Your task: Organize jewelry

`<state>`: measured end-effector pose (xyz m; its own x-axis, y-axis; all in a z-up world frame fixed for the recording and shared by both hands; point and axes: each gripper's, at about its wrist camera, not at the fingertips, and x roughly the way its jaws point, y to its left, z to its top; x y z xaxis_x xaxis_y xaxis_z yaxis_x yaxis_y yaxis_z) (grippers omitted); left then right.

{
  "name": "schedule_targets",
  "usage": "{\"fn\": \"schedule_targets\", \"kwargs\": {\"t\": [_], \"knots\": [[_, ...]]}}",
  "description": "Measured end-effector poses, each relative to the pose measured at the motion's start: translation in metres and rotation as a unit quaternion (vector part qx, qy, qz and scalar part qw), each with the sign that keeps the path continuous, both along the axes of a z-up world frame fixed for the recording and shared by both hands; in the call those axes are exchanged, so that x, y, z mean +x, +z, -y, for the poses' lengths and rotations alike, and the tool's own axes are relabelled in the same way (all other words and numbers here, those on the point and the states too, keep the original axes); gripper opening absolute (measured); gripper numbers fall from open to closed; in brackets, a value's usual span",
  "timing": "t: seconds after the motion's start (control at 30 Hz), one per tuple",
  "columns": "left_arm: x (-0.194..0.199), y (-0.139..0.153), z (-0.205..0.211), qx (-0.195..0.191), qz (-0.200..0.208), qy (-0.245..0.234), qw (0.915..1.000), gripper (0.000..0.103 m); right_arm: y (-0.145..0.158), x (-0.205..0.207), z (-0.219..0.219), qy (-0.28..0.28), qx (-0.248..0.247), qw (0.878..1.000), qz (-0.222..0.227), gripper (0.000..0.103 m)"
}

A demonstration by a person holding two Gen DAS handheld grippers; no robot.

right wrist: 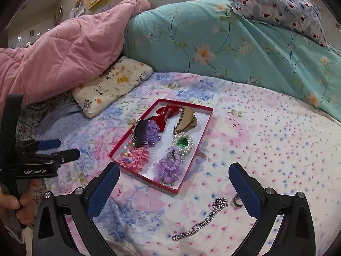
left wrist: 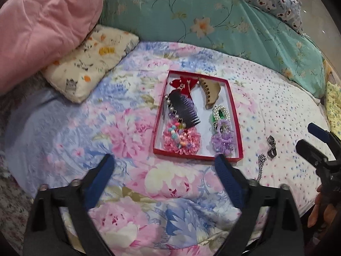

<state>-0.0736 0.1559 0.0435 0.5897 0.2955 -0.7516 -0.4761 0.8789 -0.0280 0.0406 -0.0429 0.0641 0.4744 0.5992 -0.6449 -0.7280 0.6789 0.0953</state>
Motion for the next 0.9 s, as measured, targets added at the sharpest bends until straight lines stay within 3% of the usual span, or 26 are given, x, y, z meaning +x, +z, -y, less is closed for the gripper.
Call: {"fn": "schedule_targets", "kwargs": {"t": [0.37, 0.9], "knots": [[0.020, -0.046, -0.008, -0.017, -0.048, 0.008, 0.9987, 0.103, -0.045, 0.003, -0.024, 0.016, -0.050, 0.997, -0.054, 0.103], [0.033, -0.063, -0.016, -0.010, -0.063, 0.020, 0.9977, 0.103, -0.083, 0.029, -0.043, 0.013, -0.061, 0.992, -0.111, 0.103]]}}
